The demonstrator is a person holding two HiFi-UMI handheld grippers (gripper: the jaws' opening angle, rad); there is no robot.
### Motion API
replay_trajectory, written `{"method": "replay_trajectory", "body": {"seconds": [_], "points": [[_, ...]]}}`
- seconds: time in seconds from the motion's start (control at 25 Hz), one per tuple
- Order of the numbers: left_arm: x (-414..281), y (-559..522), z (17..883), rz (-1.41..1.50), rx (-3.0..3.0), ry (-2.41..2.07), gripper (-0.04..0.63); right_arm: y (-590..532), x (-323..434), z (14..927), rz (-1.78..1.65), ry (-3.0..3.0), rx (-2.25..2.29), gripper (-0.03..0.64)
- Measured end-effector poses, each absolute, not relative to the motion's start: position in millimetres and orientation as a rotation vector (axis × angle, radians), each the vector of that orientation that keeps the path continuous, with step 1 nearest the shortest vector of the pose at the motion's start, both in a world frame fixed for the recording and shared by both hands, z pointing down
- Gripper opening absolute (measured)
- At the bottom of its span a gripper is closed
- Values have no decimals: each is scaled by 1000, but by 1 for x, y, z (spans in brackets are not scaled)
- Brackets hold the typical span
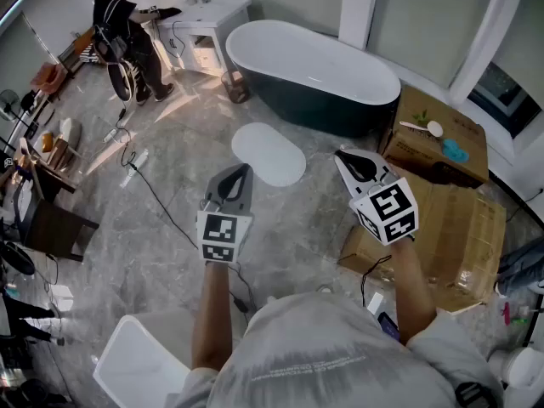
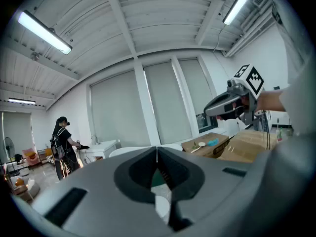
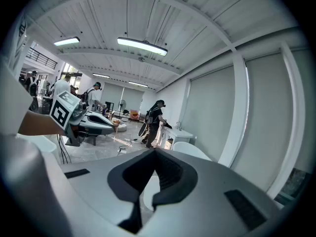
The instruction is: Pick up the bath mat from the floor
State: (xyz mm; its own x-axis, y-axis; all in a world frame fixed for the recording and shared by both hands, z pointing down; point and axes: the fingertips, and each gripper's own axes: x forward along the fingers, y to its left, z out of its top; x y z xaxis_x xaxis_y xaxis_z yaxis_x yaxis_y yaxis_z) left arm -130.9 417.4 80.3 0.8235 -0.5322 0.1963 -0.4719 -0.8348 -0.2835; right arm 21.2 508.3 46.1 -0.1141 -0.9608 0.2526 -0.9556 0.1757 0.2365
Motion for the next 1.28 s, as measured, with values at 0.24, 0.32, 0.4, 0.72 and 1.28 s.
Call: {"method": "replay_trajectory", "body": {"seconds": [0.24, 0.32, 0.4, 0.72, 1.28], "points": [[-116, 417, 74, -377, -2787, 809, 17, 507, 39, 43, -35, -2117, 1820, 14], [-111, 418, 74, -369, -2789, 827, 17, 510, 49, 41, -12, -2148, 1837, 14], [-106, 420, 75, -366, -2786, 848, 17, 514, 60, 38, 21, -2199, 1866, 14], [-88, 419, 92, -401, -2759, 929, 17, 512, 97, 57, -16, -2214, 1811, 14], [-66, 211, 174, -517, -2822, 909, 17, 307, 113, 131, 125, -2176, 1720, 14]]}}
